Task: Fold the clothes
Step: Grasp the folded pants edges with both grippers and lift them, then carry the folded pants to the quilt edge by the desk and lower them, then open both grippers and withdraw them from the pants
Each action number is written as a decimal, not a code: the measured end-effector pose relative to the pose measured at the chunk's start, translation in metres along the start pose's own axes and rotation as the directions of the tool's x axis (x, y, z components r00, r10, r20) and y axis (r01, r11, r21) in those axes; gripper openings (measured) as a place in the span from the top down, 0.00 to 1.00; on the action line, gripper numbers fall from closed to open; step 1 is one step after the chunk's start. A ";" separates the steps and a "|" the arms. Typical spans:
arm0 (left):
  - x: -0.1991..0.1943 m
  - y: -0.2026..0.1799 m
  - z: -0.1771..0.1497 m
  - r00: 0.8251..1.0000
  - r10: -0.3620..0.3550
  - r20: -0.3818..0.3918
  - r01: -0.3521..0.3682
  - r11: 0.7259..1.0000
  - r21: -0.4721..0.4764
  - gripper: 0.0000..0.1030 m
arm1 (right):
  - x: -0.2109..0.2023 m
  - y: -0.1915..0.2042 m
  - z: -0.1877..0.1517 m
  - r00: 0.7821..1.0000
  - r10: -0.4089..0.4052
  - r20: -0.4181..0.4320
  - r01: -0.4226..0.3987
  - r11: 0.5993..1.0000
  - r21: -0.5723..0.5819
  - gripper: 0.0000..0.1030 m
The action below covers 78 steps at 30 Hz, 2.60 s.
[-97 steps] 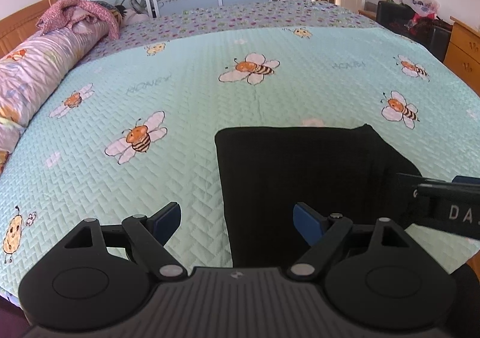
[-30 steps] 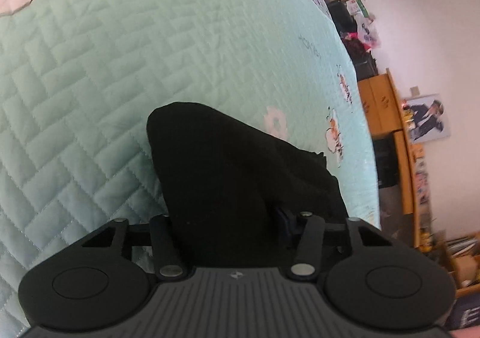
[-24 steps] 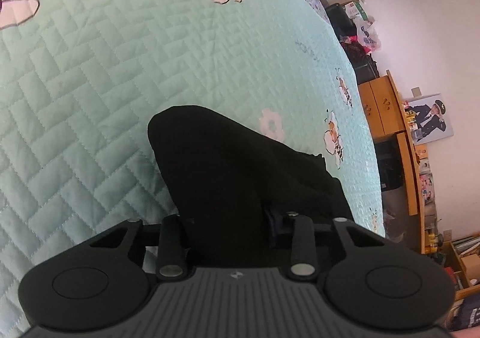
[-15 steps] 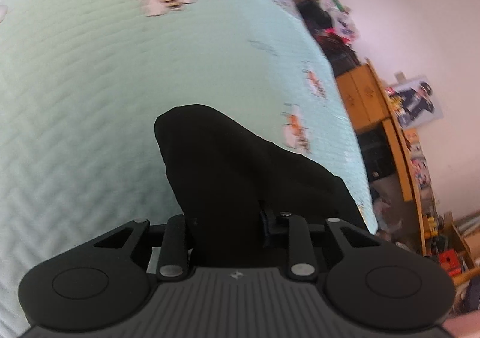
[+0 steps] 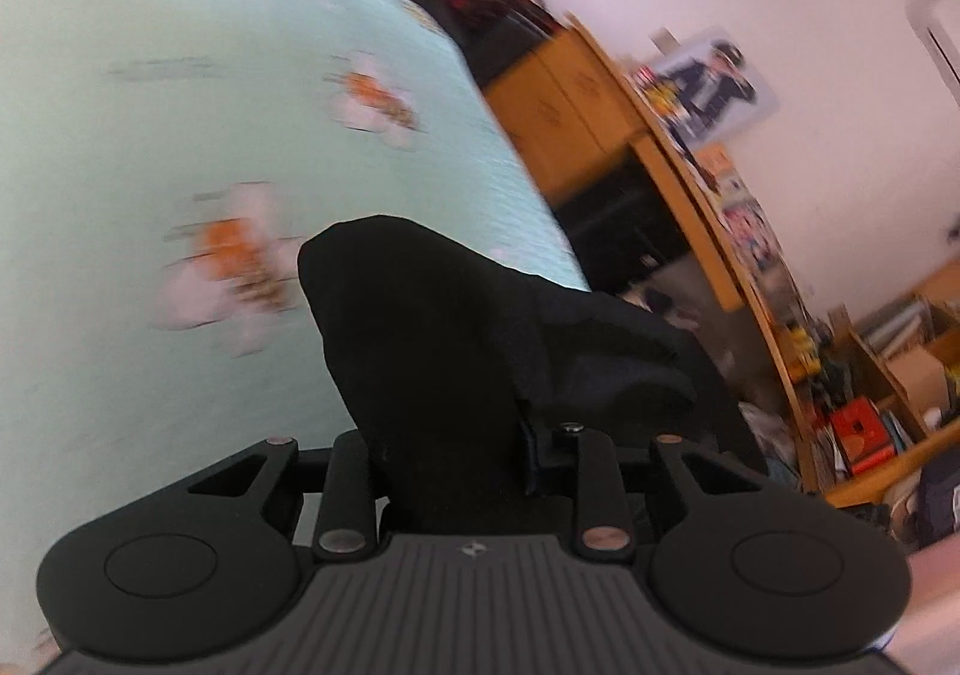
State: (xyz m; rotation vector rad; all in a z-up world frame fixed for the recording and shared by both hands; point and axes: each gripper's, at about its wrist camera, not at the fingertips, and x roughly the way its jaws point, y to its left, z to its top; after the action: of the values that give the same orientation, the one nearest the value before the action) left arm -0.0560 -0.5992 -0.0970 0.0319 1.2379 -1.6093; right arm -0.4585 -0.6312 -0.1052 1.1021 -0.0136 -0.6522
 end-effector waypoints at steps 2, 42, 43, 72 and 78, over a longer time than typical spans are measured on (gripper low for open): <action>0.038 -0.025 0.013 1.000 -0.018 -0.011 0.018 0.999 0.027 0.71 | -0.011 -0.017 0.033 0.999 -0.021 0.038 0.022 1.000 -0.009 0.66; 0.235 -0.087 -0.071 0.967 0.195 -0.165 -0.126 0.926 0.357 0.40 | 0.026 -0.209 0.106 0.805 -0.541 0.243 0.557 0.830 0.001 0.41; 0.231 -0.091 -0.073 0.968 0.199 -0.151 -0.132 0.920 0.369 0.40 | 0.015 -0.200 0.102 0.809 -0.521 0.274 0.540 0.841 0.004 0.41; 0.134 -0.223 -0.071 0.879 0.462 0.121 -0.452 0.724 0.522 0.26 | -0.005 0.042 0.061 0.709 -0.660 0.247 0.698 0.608 -0.377 0.16; 0.135 -0.228 -0.075 0.877 0.461 0.135 -0.456 0.712 0.534 0.26 | -0.006 0.038 0.061 0.705 -0.664 0.248 0.702 0.605 -0.375 0.16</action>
State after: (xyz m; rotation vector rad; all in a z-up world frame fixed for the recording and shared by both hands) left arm -0.3207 -0.6606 -0.0518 0.6708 0.6460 -1.4571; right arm -0.4648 -0.6668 -0.0428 0.5920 0.5009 -1.3294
